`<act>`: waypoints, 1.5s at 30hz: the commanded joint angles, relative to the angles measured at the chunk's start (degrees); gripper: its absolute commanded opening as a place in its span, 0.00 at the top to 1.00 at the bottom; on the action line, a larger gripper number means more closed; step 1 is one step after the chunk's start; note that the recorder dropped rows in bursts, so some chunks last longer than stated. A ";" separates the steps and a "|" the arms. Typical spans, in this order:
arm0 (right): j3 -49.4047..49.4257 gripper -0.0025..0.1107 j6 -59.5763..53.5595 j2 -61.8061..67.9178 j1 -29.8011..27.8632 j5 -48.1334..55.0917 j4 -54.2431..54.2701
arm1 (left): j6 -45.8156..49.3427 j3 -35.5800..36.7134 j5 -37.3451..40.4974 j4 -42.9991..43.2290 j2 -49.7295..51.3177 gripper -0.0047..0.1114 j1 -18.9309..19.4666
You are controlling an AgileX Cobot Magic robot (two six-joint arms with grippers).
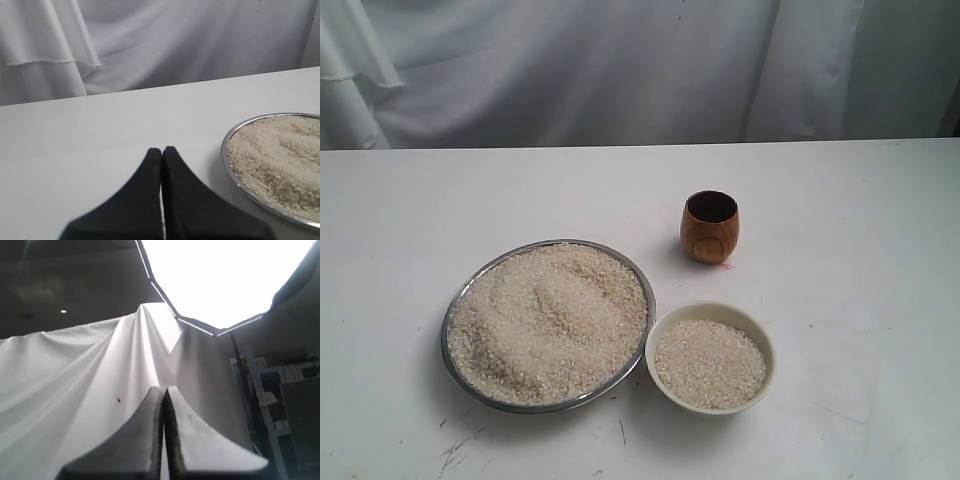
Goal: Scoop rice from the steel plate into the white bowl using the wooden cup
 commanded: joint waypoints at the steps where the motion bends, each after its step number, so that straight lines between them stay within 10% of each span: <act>1: -5.73 0.98 0.08 9.10 -0.40 -8.19 -1.80 | -0.11 -0.16 -0.58 -0.06 0.44 0.96 -0.37; 14: -24.76 0.98 12.83 52.25 -0.40 -32.67 -18.53 | -0.25 -0.16 -0.58 -0.06 0.44 0.96 -0.37; 26: -30.94 0.98 10.10 86.22 -0.40 -34.54 -32.33 | -0.14 -0.16 -0.58 -0.06 0.44 0.96 -0.37; 45: -33.90 0.98 10.10 108.34 -0.40 -37.09 -34.48 | -0.12 -0.16 -0.58 -0.06 0.44 0.96 -0.37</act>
